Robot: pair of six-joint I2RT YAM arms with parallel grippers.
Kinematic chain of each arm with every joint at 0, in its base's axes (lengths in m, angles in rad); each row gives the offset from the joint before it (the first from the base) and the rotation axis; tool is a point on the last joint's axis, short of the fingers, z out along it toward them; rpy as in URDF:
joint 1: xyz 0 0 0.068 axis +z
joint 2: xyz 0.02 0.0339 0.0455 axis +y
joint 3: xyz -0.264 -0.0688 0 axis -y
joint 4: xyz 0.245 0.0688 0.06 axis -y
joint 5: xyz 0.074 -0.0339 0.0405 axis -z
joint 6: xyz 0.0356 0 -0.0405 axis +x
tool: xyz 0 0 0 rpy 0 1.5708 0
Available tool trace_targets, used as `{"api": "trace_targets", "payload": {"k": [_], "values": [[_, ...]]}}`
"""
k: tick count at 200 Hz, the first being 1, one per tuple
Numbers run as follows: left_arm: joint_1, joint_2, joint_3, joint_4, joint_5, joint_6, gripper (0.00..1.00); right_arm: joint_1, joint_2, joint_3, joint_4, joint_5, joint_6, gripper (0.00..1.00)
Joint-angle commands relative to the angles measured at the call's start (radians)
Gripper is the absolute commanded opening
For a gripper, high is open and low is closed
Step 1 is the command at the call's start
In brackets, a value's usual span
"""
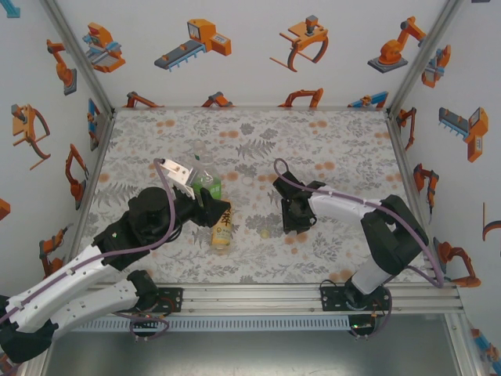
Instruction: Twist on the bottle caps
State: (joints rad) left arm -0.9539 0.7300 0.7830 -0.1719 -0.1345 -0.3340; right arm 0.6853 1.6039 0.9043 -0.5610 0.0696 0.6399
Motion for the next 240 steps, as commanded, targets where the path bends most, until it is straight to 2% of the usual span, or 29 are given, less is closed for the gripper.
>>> {"api": "trace_targets", "payload": {"k": [1,37,95,154,185,221,240], "values": [[0.006,0.011,0.0,0.018,0.006,-0.011,0.0,0.008,-0.041,-0.006,-0.013,0.021,0.012,0.31],[0.006,0.072,0.058,-0.076,0.056,0.023,0.0,0.008,-0.088,0.004,-0.034,0.024,0.012,0.28],[0.004,0.181,0.121,-0.188,0.217,0.148,0.0,0.008,-0.233,0.003,-0.05,-0.033,-0.015,0.23],[0.004,0.161,0.117,-0.23,0.313,0.295,0.0,0.008,-0.46,-0.003,-0.066,-0.138,-0.076,0.17],[0.003,0.151,0.119,-0.262,0.379,0.356,0.0,0.008,-0.578,-0.006,-0.056,-0.2,-0.082,0.11],[0.001,0.165,0.124,-0.292,0.402,0.412,0.01,0.008,-0.672,0.012,-0.034,-0.256,-0.131,0.0],[-0.004,0.193,0.145,-0.327,0.422,0.456,0.01,0.008,-0.709,0.026,-0.006,-0.277,-0.183,0.0]]}}
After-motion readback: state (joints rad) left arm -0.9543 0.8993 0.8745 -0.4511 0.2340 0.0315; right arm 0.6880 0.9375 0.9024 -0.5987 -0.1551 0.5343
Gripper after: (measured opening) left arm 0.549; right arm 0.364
